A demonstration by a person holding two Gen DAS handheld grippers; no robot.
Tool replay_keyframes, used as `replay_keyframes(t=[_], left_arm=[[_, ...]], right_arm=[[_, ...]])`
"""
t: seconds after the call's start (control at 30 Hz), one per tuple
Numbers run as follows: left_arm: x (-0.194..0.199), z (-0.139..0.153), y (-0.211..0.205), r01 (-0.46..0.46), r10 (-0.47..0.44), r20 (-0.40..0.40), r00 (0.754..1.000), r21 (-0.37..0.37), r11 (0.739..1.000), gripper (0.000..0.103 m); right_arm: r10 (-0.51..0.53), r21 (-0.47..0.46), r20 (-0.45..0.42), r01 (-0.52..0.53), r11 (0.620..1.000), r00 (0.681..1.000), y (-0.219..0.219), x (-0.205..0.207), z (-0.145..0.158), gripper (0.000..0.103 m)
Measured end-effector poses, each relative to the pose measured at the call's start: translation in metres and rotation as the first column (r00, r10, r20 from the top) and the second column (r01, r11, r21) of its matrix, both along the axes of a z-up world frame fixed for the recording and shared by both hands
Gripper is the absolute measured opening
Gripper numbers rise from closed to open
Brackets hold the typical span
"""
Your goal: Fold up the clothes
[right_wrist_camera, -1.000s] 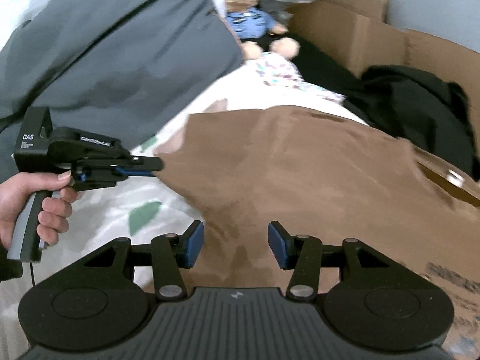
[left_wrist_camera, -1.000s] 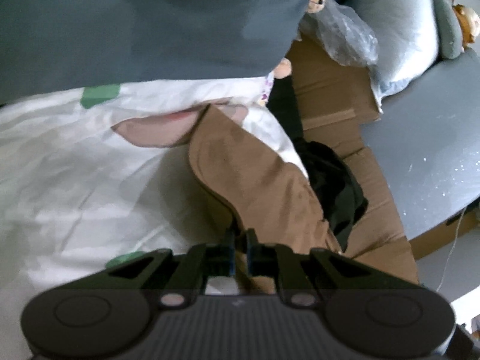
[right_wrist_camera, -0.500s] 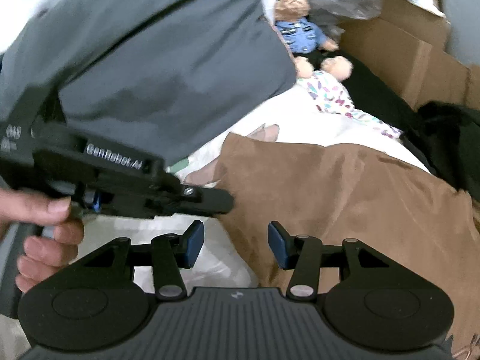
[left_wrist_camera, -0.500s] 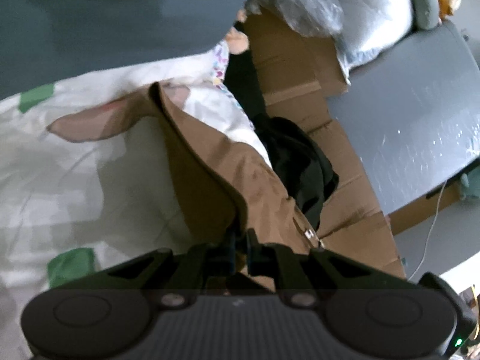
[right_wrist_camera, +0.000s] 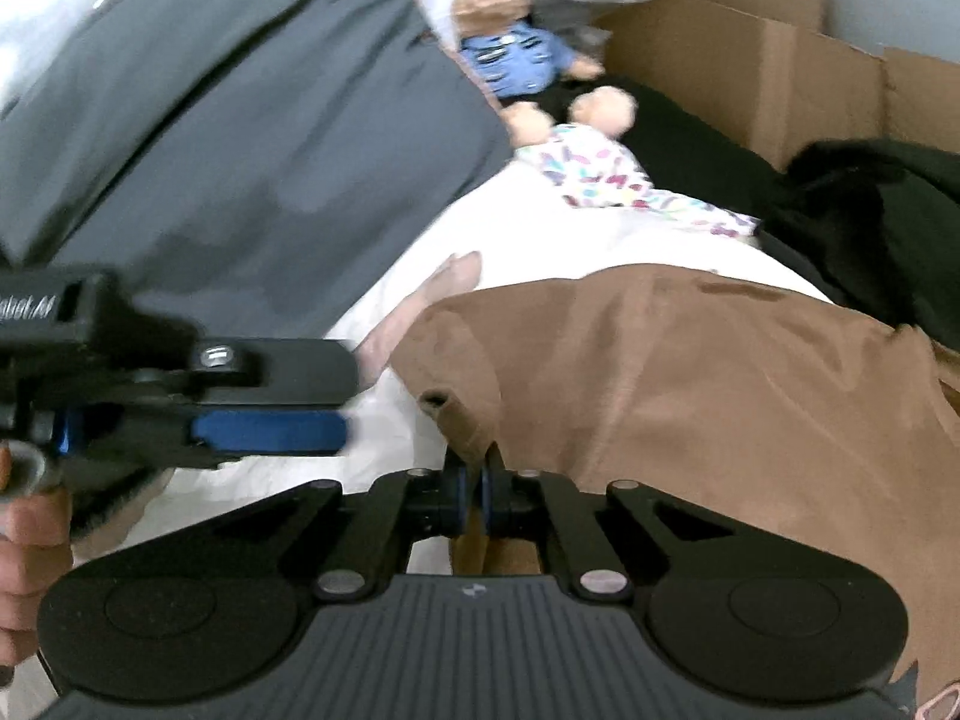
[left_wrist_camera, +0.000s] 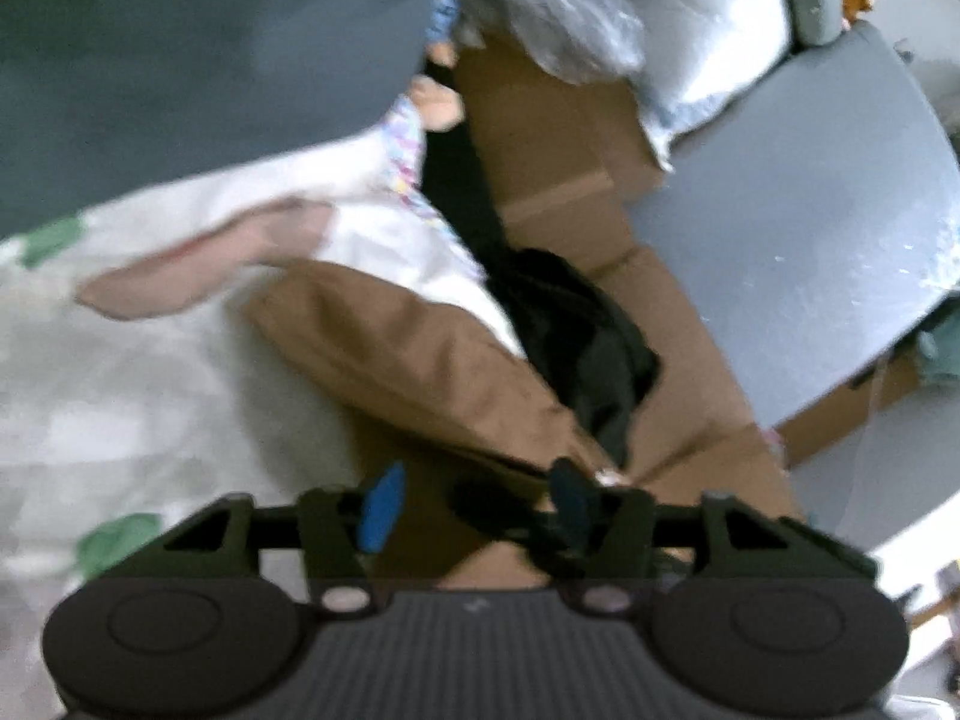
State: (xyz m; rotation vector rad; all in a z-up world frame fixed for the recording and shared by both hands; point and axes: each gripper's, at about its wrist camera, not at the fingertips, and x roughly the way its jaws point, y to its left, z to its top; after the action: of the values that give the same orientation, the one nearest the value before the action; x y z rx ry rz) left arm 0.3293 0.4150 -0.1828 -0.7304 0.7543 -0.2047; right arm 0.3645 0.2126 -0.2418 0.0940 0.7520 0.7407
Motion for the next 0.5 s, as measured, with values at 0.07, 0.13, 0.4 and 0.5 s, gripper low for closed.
replay_keyframes(t=[0.07, 0.13, 0.4, 0.5], left_arm=[[-0.005, -0.011, -0.004, -0.001, 0.002, -0.036, 0.999, 0.047, 0.999, 0.061], [-0.011, -0.022, -0.011, 0.019, -0.016, -0.038, 0.999, 0.063, 0.998, 0.064], [-0.008, -0.042, -0.050, 0.123, -0.110, -0.074, 0.991, 0.207, 0.971, 0.069], [-0.006, -0.048, -0.064, 0.159, -0.141, -0.085, 0.986, 0.265, 0.951, 0.067]], right_arm=[[-0.015, 0.013, -0.010, 0.016, 1.000, 1.000, -0.006, 0.001, 0.000, 0.005], [-0.031, 0.039, -0.036, 0.032, 0.999, 0.999, -0.012, 0.004, -0.001, 0.005], [-0.042, 0.108, -0.103, 0.053, 0.993, 0.994, -0.028, 0.011, -0.004, 0.005], [-0.048, 0.116, -0.115, 0.062, 0.991, 0.992, -0.031, 0.012, -0.006, 0.005]])
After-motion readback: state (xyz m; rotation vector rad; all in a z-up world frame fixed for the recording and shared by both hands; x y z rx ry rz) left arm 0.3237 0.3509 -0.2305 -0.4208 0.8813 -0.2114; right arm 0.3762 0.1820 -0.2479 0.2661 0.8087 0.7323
